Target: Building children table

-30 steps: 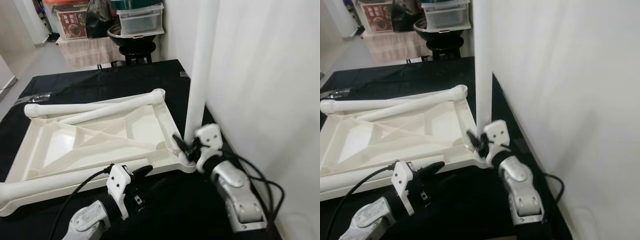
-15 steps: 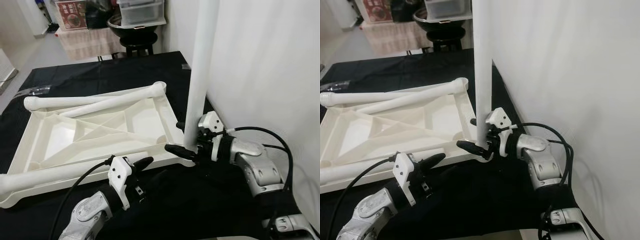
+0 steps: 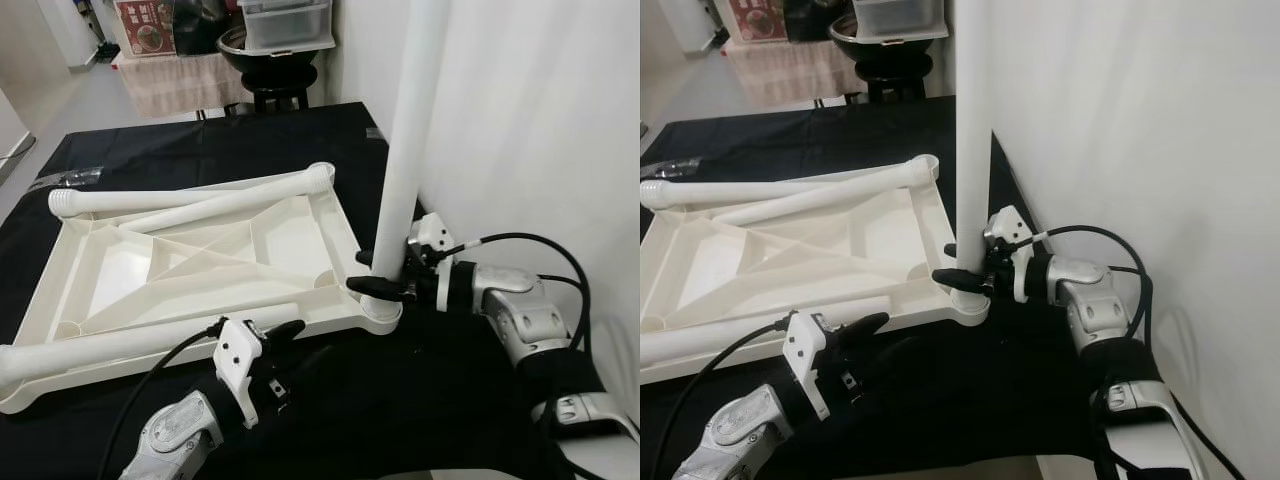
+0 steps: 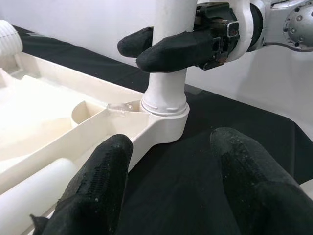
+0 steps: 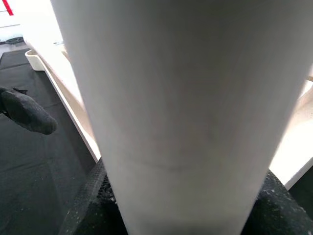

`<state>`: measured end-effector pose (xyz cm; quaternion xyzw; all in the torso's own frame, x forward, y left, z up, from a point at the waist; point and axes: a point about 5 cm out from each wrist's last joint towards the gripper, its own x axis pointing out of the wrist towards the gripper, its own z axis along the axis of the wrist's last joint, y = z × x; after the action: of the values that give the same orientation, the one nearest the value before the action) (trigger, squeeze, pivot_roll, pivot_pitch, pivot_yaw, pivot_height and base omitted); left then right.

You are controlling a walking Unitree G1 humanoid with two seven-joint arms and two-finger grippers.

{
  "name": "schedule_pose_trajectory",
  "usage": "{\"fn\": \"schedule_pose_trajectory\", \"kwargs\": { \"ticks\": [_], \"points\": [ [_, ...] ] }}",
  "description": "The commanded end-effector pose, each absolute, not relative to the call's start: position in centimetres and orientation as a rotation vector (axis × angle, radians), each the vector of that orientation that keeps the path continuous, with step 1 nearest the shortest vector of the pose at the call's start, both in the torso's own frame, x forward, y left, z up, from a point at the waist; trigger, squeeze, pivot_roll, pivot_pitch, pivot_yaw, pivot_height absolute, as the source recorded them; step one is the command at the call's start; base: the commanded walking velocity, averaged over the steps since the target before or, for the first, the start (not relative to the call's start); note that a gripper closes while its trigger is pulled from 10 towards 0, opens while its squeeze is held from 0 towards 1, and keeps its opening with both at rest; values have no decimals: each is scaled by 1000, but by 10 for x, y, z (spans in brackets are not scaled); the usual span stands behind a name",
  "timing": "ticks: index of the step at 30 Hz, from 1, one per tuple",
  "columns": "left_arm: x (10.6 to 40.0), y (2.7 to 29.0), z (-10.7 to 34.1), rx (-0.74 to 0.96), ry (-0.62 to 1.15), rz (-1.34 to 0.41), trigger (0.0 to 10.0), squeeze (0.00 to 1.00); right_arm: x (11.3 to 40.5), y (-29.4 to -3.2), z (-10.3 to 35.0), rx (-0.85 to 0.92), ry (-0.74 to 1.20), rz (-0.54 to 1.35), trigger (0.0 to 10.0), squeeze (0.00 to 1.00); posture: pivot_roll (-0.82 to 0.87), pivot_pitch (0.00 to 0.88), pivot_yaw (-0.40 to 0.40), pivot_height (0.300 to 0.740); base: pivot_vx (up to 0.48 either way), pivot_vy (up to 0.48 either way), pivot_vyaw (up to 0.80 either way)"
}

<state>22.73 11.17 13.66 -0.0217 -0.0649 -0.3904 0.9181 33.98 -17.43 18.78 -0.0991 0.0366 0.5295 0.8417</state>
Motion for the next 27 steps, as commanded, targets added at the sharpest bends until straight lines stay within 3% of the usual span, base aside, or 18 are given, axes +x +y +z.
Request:
{"fn": "schedule_pose_trajectory", "kwargs": {
  "ticks": [1, 4, 5, 6, 7, 9, 10, 12, 16, 17, 20, 21, 26, 27],
  "points": [
    [224, 113, 133, -53, -113, -800, 10000, 0, 334, -175, 185, -198, 74, 1131, 0, 0, -70, 132, 18, 740, 0, 0, 0],
    [224, 113, 133, -54, -112, -800, 10000, 0, 329, -178, 184, -209, 66, 1083, 0, 0, -74, 136, 17, 740, 0, 0, 0],
    [224, 115, 133, -53, -111, -801, 10000, 0, 325, -170, 167, -180, 62, 766, 0, 0, -73, 141, 9, 740, 0, 0, 0],
    [224, 115, 133, -53, -111, -801, 10000, 0, 325, -170, 167, -180, 62, 766, 0, 0, -73, 141, 9, 740, 0, 0, 0],
    [224, 117, 133, -52, -109, -801, 10000, 0, 311, -164, 143, -107, 111, 450, 0, 0, -88, 146, 24, 740, 0, 0, 0],
    [224, 117, 133, -52, -109, -801, 10000, 0, 311, -164, 143, -107, 111, 450, 0, 0, -88, 146, 24, 740, 0, 0, 0],
    [224, 119, 133, -50, -106, -804, 10000, 0, 292, -145, 132, -243, 109, 384, 0, 0, -79, 145, 33, 740, 0, 0, 0],
    [223, 119, 132, -48, -100, -807, 10000, 0, 287, -138, 128, -186, 122, 347, 0, 0, -104, 119, 45, 740, 0, 0, 0],
    [224, 118, 130, -52, -92, -815, 10000, 0, 294, -131, 114, -143, 200, 450, 0, 0, -74, 110, 28, 740, 0, 0, 0],
    [224, 119, 129, -44, -94, -803, 10000, 0, 298, -128, 117, -157, 188, 452, 10000, 0, -77, 103, 32, 740, 0, 0, 0],
    [225, 119, 129, -40, -97, -794, 10000, 0, 301, -125, 120, -124, 175, 479, 10000, 0, -69, 101, 27, 740, 0, 0, 0],
    [226, 118, 130, -38, -97, -794, 10000, 0, 301, -122, 123, -101, 159, 527, 10000, 1000, -68, 96, 27, 740, 0, 0, 0],
    [230, 116, 132, -35, -99, -800, 10000, 0, 299, -108, 148, -51, 64, 758, 10000, 1000, -69, 95, 25, 740, 0, 0, 0],
    [230, 115, 133, -34, -98, -803, 10000, 0, 300, -107, 159, -68, 27, 866, 10000, 655, -67, 93, 22, 740, 0, 0, 0]
  ]
}}
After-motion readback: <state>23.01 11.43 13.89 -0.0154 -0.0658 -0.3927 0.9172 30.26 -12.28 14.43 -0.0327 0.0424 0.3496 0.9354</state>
